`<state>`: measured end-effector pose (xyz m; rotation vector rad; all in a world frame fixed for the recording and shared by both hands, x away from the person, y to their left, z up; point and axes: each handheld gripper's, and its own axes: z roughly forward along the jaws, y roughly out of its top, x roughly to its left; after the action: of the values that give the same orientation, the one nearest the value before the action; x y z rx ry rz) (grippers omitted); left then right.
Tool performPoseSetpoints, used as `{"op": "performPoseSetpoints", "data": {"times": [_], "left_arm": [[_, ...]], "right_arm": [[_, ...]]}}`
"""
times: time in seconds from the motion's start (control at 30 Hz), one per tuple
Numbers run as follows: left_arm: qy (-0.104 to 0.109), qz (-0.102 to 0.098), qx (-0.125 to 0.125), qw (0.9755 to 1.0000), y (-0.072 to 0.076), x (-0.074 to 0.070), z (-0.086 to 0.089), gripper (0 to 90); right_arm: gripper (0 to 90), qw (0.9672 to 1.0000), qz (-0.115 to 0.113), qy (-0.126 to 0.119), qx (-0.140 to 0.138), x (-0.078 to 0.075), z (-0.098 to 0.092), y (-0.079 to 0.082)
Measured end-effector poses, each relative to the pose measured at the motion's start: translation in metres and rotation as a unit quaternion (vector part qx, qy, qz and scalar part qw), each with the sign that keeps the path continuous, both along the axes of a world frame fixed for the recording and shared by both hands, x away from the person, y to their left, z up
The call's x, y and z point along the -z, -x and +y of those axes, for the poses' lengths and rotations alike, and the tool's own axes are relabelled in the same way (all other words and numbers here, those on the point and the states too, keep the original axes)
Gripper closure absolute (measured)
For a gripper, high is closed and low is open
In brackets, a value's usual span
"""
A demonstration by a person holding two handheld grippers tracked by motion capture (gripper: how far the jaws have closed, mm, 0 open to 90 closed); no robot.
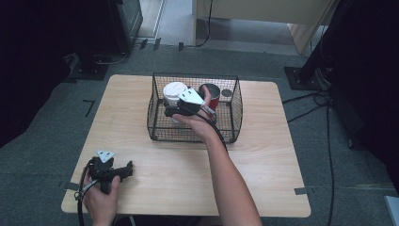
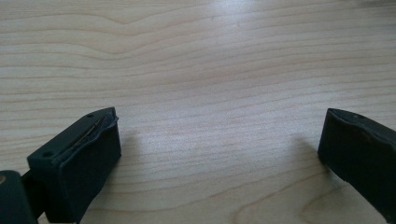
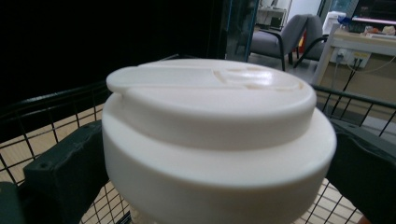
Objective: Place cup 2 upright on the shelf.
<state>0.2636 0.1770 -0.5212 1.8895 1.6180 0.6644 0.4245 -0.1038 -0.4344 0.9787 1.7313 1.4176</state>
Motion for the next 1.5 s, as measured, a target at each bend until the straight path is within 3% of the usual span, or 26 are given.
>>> {"op": "performPoseSetpoints", "data": {"times": [0.67,0.8,1.17,1.5], "left_arm": [[-0.001,0.0,0.001,1.0,0.0,0.0,0.0,0.0],[0.0,-0.001,0.0,1.0,0.0,0.0,0.0,0.0],[0.0,0.0,0.0,1.0,0.0,0.0,0.0,0.0],[0.0,-0.001,-0.001,1.0,0.0,0.0,0.0,0.0]], "right_arm": [[0.0,0.9988,-0.043,-0.02,-0.007,-0.042,-0.016,0.019],[0.0,0.999,-0.045,-0.006,0.0,-0.049,-0.021,0.029],[0.0,0.9991,-0.04,-0.011,0.011,-0.056,-0.042,0.057],[0.0,0.9988,-0.037,-0.015,0.028,-0.052,-0.071,0.079]]}}
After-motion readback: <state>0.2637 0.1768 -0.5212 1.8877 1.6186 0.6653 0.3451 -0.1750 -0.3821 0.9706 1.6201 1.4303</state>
